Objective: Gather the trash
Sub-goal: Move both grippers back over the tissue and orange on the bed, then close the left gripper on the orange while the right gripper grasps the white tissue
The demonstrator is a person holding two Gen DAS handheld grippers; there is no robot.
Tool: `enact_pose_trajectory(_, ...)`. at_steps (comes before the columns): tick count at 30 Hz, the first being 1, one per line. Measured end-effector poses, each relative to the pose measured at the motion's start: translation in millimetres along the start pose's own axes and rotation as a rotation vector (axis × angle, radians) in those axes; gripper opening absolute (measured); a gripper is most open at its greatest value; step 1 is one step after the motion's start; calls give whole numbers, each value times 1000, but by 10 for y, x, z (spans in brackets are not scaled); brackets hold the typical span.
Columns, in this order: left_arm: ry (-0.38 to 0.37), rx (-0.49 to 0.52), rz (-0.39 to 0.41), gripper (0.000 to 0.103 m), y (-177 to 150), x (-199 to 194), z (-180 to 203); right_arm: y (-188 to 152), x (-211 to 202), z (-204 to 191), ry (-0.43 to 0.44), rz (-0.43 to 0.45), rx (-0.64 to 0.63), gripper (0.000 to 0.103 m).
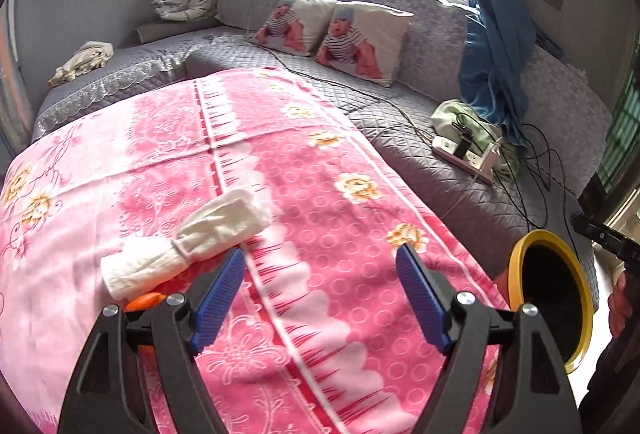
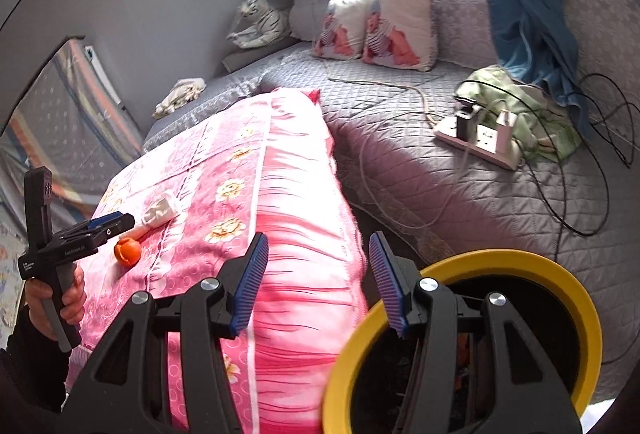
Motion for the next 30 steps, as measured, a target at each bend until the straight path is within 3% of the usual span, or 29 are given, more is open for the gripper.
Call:
enact_pose_trajectory(8,68,-146,-24,75,-455,-196,-721,189,897,-1056,127,-122,-274,50)
enact_pose_trajectory(15,60,-285,-67,75,-714,-131,-1077,172,1636,-1961,212,-182,-608,50)
enact_pose_trajectory(23,58,-332,-103,75,-705,62,-1239,125,2230,-2401,237,-260,-842,49)
enact_pose_trajectory(30,27,-335,-129,75,-637,224,-1283,81,2458,-2635,264,-313,-971,49)
Point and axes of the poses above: each gripper's, at about its wrist camera, not at the fingertips, and x roughly the way its jaws point, z to its right, y to its top, the point moved 6 cm from there along x, roughly the way its jaws point, and after that the axes turned 3 degrees about y, right-handed, at the moved point
